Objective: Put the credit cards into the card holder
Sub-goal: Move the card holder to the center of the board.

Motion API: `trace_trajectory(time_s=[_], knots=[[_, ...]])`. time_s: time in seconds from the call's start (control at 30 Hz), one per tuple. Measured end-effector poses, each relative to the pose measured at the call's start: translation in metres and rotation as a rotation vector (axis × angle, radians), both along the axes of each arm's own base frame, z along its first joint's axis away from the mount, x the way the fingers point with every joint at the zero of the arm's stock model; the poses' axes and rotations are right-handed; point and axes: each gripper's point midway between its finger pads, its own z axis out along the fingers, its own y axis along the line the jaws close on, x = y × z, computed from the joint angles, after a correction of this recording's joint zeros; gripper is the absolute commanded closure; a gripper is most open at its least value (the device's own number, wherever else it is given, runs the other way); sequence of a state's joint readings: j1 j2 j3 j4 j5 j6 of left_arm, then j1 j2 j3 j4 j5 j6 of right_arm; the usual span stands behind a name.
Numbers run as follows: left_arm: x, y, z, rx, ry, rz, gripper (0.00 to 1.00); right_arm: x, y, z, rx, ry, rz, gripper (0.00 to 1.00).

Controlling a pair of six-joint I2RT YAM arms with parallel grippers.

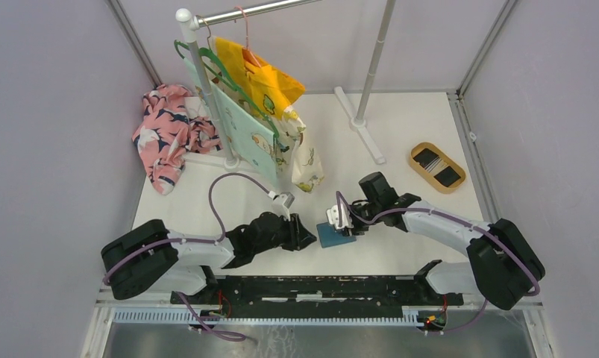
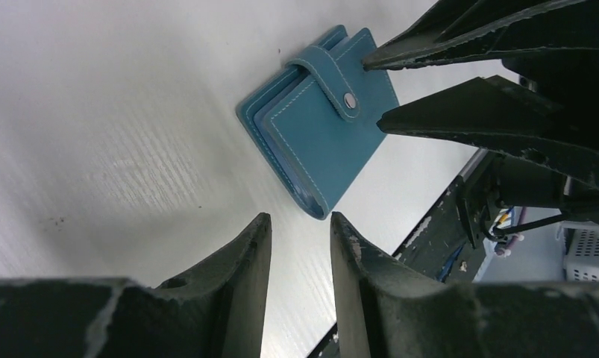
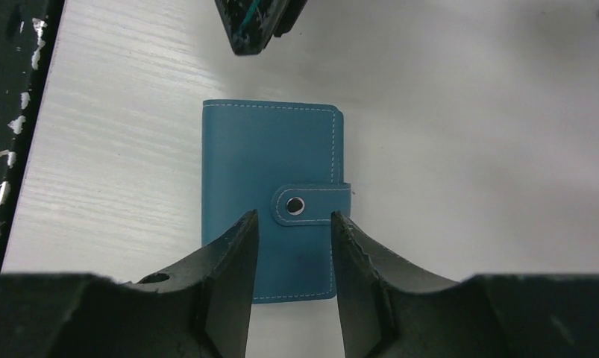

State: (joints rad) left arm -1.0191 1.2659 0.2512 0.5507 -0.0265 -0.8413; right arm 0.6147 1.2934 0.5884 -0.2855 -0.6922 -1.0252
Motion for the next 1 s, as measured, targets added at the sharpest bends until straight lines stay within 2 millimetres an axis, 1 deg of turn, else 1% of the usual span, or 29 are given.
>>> trace_trajectory(time_s=[0.1,0.3,0.33,0.4,0.57,0.6,0.63,0.77,0.83,0.87,0.93,1.0], knots=[[0.003,-0.005,-0.008,0.027,0.018,-0.001,0.56,0.003,0.004,0.000,-0.002,-0.013,-0.008,0.54],[0.006,-0.014,-0.017,0.056,0.036,-0.008,0.55,0.003,0.007,-0.009,-0.027,0.000,-0.025,0.55],[0.006,-0.015,-0.019,0.060,0.039,-0.010,0.55,0.003,0.007,-0.011,-0.034,0.002,-0.027,0.57],[0.005,-0.017,-0.022,0.068,0.046,-0.013,0.55,0.003,0.007,-0.015,-0.044,0.009,-0.029,0.62],[0.007,-0.022,-0.026,0.078,0.056,-0.012,0.56,0.003,0.007,-0.017,-0.052,0.019,-0.041,0.73],[0.008,-0.023,-0.027,0.078,0.057,-0.012,0.58,0.003,0.007,-0.018,-0.052,0.020,-0.042,0.74],[0.009,-0.026,-0.026,0.076,0.056,-0.013,0.62,0.003,0.007,-0.018,-0.053,0.019,-0.042,0.78],[0.011,-0.031,-0.030,0.077,0.064,-0.009,0.86,0.008,0.007,-0.017,-0.057,0.004,-0.057,0.92],[0.012,-0.032,-0.029,0.067,0.064,-0.005,0.96,0.009,0.006,-0.018,-0.063,0.006,-0.069,0.96],[0.013,-0.033,-0.027,0.061,0.062,-0.003,0.98,0.010,0.006,-0.017,-0.066,0.007,-0.079,0.97],[0.014,-0.033,-0.026,0.057,0.058,0.001,0.98,0.011,0.004,-0.017,-0.071,0.013,-0.106,1.00],[0.015,-0.034,-0.026,0.055,0.055,0.003,0.98,0.013,0.003,-0.015,-0.072,0.018,-0.136,1.00]])
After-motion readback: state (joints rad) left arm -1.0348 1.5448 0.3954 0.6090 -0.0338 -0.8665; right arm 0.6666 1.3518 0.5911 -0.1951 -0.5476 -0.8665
